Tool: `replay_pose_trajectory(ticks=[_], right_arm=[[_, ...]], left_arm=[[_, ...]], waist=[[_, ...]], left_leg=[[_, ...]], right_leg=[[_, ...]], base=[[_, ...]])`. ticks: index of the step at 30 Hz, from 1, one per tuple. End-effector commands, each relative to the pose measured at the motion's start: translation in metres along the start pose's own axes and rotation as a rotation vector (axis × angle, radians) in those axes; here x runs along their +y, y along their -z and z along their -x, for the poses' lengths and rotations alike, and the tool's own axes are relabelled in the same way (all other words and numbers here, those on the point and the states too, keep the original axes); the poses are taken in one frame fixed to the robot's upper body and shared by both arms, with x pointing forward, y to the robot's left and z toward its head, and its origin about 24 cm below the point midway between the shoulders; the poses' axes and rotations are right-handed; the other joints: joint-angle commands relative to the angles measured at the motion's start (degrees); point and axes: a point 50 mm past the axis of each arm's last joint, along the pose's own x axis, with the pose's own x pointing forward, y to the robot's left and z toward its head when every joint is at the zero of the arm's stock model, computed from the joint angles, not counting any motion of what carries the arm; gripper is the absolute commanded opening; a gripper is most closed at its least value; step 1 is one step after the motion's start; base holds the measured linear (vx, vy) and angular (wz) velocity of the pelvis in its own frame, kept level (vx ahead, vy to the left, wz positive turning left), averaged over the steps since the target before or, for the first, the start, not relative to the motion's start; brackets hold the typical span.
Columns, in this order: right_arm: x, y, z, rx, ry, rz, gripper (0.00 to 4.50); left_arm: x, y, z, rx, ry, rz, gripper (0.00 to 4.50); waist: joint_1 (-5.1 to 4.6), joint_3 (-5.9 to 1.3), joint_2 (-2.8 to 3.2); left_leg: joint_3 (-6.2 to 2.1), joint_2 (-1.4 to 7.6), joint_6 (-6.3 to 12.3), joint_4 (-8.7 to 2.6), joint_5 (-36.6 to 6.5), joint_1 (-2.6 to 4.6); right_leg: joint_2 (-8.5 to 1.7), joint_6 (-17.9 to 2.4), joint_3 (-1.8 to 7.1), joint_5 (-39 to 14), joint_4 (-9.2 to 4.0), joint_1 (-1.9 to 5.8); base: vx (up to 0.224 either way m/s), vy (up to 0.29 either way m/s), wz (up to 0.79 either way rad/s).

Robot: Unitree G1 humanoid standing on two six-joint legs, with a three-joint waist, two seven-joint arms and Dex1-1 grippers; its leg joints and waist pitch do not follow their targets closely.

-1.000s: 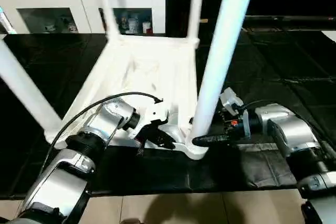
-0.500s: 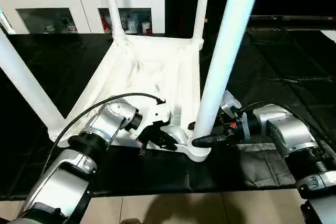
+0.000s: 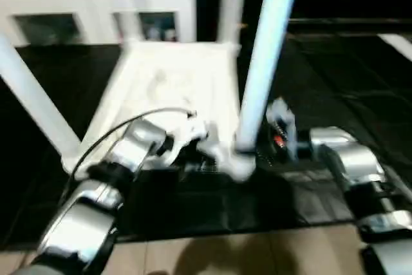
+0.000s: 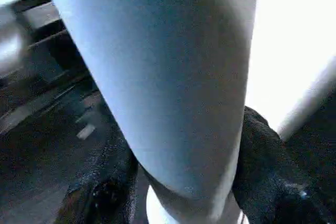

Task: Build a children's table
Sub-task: Rotate leg to tighten

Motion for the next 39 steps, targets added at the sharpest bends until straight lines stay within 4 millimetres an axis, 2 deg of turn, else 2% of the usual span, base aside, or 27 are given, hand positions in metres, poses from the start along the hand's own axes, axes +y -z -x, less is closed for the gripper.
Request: replay_pose_trajectory(ticks=[1,3,6,10,11,12,13,15,16,20,23,24,28,29,30,34,39], right_arm=[[0.016,0.018,-0.026,0.083,0.005,-0.074,2.09],[0.021,0.015,-0.040,0.077,0.081,-0.090,2.07],[0.025,0.012,-0.048,0.077,0.133,-0.095,2.04],[0.029,0.009,-0.053,0.067,0.122,-0.061,2.04],[0.030,0.009,-0.053,0.057,0.114,-0.061,2.36],[0.030,0.008,-0.053,0.044,0.103,-0.062,2.36],[0.031,0.008,-0.053,0.041,0.102,-0.063,2.69],[0.032,0.009,-0.052,0.043,0.088,-0.056,2.72],[0.032,0.010,-0.051,0.045,0.080,-0.052,2.90],[0.032,0.012,-0.047,0.033,0.062,-0.052,3.19],[0.029,0.015,-0.039,0.032,0.038,-0.033,3.38],[0.027,0.016,-0.036,0.035,0.025,-0.024,3.55],[0.023,0.017,-0.025,0.043,-0.010,-0.012,3.74],[0.018,0.017,-0.015,0.051,-0.038,0.000,3.99],[0.018,0.017,-0.015,0.051,-0.038,0.000,4.04],[0.008,0.013,0.006,0.055,-0.102,0.031,4.43],[0.008,0.009,0.026,0.070,-0.256,0.076,4.48]], left_arm=[[-0.004,-0.039,-0.011,-0.149,-0.030,0.003,0.00],[-0.005,-0.048,-0.019,-0.177,-0.095,0.043,0.00],[-0.009,-0.053,-0.023,-0.183,-0.097,0.045,0.00],[-0.011,-0.053,-0.024,-0.176,-0.077,0.019,0.00],[-0.011,-0.053,-0.023,-0.172,-0.074,0.012,0.00],[-0.010,-0.051,-0.022,-0.165,-0.073,0.006,0.00],[-0.010,-0.050,-0.022,-0.164,-0.074,0.007,0.00],[-0.009,-0.048,-0.020,-0.160,-0.074,0.007,0.00],[-0.008,-0.047,-0.019,-0.157,-0.074,0.006,0.00],[-0.007,-0.043,-0.016,-0.145,-0.067,-0.005,0.00],[-0.006,-0.039,-0.013,-0.135,-0.045,-0.026,0.00],[-0.005,-0.037,-0.011,-0.126,-0.035,-0.039,0.00],[-0.004,-0.032,-0.007,-0.104,-0.006,-0.063,0.00],[-0.003,-0.028,-0.003,-0.086,0.032,-0.091,0.00],[-0.003,-0.028,-0.003,-0.086,0.032,-0.091,0.00],[-0.006,-0.019,0.007,-0.054,0.149,-0.176,0.00],[-0.010,-0.014,0.017,-0.029,0.272,-0.242,0.00]], waist=[[0.65,-4.16,-1.04],[-0.03,-4.35,-1.02],[-0.24,-4.34,-0.95],[-0.12,-4.19,-0.79],[0.00,-4.14,-0.78],[0.02,-4.10,-0.76],[0.00,-4.10,-0.76],[-0.02,-4.11,-0.71],[-0.01,-4.12,-0.71],[0.22,-4.22,-0.67],[0.34,-4.13,-0.86],[0.54,-4.12,-0.77],[1.28,-4.14,-0.74],[1.51,-4.16,-0.72],[1.68,-4.19,-0.67],[2.16,-4.28,-0.66],[3.39,-4.42,-0.45]], left_leg=[[-0.44,0.60,2.14,-3.41,-5.5,-0.59],[-0.34,0.47,3.50,-3.20,-4.2,-0.71],[-0.28,0.54,4.95,-3.21,-3.6,-0.59],[-0.29,0.81,5.57,-3.34,-4.8,-0.33],[-0.30,0.87,5.51,-3.42,-5.3,-0.26],[-0.32,0.91,5.34,-3.46,-5.8,-0.24],[-0.34,0.91,5.28,-3.47,-5.9,-0.27],[-0.36,0.85,5.18,-3.46,-5.9,-0.35],[-0.36,0.88,5.18,-3.48,-5.9,-0.33],[-0.37,1.09,5.56,-3.48,-5.0,-0.20],[-0.27,1.00,5.68,-3.46,-5.7,-0.27],[-0.27,1.04,5.63,-3.47,-5.7,-0.18],[-0.24,1.20,5.61,-3.48,-5.6,-0.05],[-0.29,1.25,5.62,-3.51,-5.3,-0.10],[-0.21,1.31,5.79,-3.44,-5.5,-0.04],[-0.19,1.42,6.07,-3.38,-5.5,-0.07],[-0.22,1.83,5.83,-3.30,-5.0,0.10]], right_leg=[[-3.60,-8.0,2.81,-18.6,-4.62,4.15],[-3.44,-8.9,2.89,-15.7,-4.43,4.22],[-3.34,-10.5,2.98,-12.3,-4.18,4.08],[-3.42,-10.9,3.05,-12.8,-4.29,3.95],[-3.47,-10.8,3.05,-13.2,-4.33,3.97],[-3.54,-10.7,3.07,-13.6,-4.36,3.98],[-3.53,-10.7,3.07,-13.7,-4.33,4.02],[-3.57,-10.5,3.09,-13.7,-4.35,4.12],[-3.58,-10.5,3.11,-13.6,-4.34,4.11],[-3.58,-11.5,3.24,-10.8,-3.94,4.04],[-3.66,-11.4,3.26,-11.5,-4.10,4.15],[-3.72,-11.2,3.30,-12.0,-4.16,4.09],[-3.67,-11.0,3.32,-12.0,-4.07,4.05],[-3.68,-11.2,3.31,-11.3,-3.98,4.06],[-3.61,-11.1,3.33,-10.8,-3.91,4.05],[-3.63,-11.7,3.33,-9.5,-3.66,4.00],[-3.78,-12.5,3.48,-7.5,-3.21,3.75]], base=[[0.000,0.000,0.00],[0.000,0.000,0.00],[0.000,0.000,0.00],[0.000,0.000,0.00],[0.000,0.000,0.00],[0.000,0.000,0.00],[0.000,0.000,0.00],[0.000,0.000,0.00],[0.000,0.000,0.00],[0.000,0.000,0.00],[0.000,0.000,0.00],[0.000,0.000,0.00],[0.000,0.000,0.00],[0.000,0.000,0.00],[0.000,0.000,0.00],[0.000,0.000,0.00],[0.000,0.000,0.00]])
